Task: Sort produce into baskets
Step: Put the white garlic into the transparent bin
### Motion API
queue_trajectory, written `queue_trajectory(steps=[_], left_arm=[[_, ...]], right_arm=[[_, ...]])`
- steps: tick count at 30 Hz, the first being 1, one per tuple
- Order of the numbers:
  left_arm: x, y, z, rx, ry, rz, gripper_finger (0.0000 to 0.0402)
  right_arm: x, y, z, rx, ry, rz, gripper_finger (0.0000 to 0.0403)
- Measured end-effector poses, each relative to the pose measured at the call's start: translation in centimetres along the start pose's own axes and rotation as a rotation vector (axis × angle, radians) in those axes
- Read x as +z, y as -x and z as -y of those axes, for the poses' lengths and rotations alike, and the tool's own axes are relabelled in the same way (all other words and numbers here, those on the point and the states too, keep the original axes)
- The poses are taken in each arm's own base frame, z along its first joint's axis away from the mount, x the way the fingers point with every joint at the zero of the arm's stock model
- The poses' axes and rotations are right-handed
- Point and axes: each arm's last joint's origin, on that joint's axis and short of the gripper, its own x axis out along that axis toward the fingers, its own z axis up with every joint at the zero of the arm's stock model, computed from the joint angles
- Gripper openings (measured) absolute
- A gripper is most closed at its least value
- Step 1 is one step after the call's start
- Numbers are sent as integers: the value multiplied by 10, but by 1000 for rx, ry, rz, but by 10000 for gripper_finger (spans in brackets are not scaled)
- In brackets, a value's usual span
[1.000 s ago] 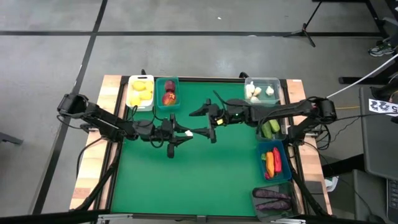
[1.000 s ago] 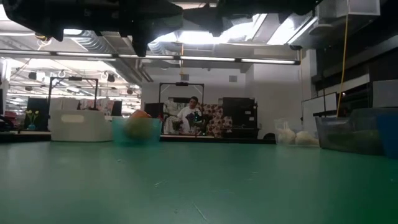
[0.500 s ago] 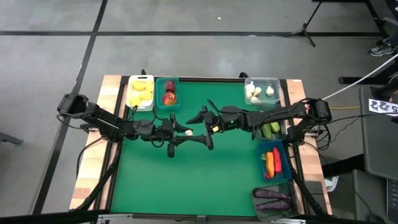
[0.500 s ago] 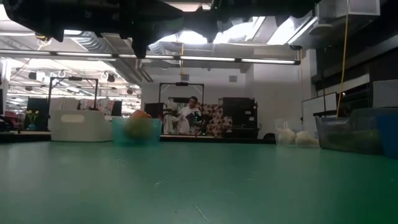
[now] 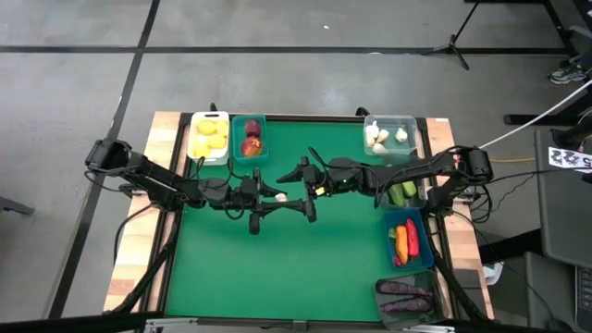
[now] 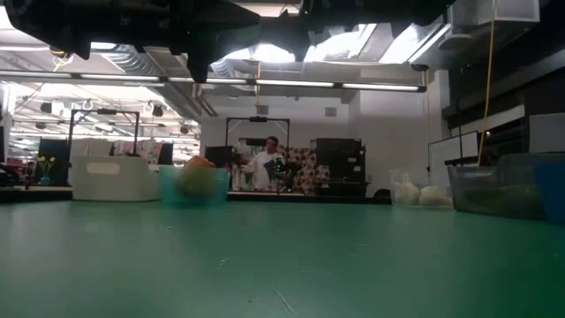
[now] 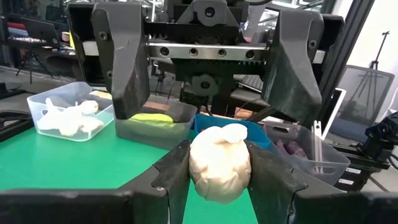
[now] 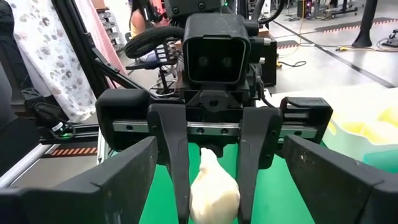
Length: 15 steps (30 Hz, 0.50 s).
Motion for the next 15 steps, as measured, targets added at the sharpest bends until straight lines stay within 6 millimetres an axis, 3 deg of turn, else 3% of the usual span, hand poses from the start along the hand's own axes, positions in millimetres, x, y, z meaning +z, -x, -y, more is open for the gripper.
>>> queue_trajectory(steps=[11, 15], left_arm=[[0, 0, 0, 0, 0, 1, 136], [0, 0, 0, 0, 1, 1, 136]], right_arm=[[-9, -5, 2, -3, -4, -25, 346], [-9, -5, 2, -4, -5, -27, 325]])
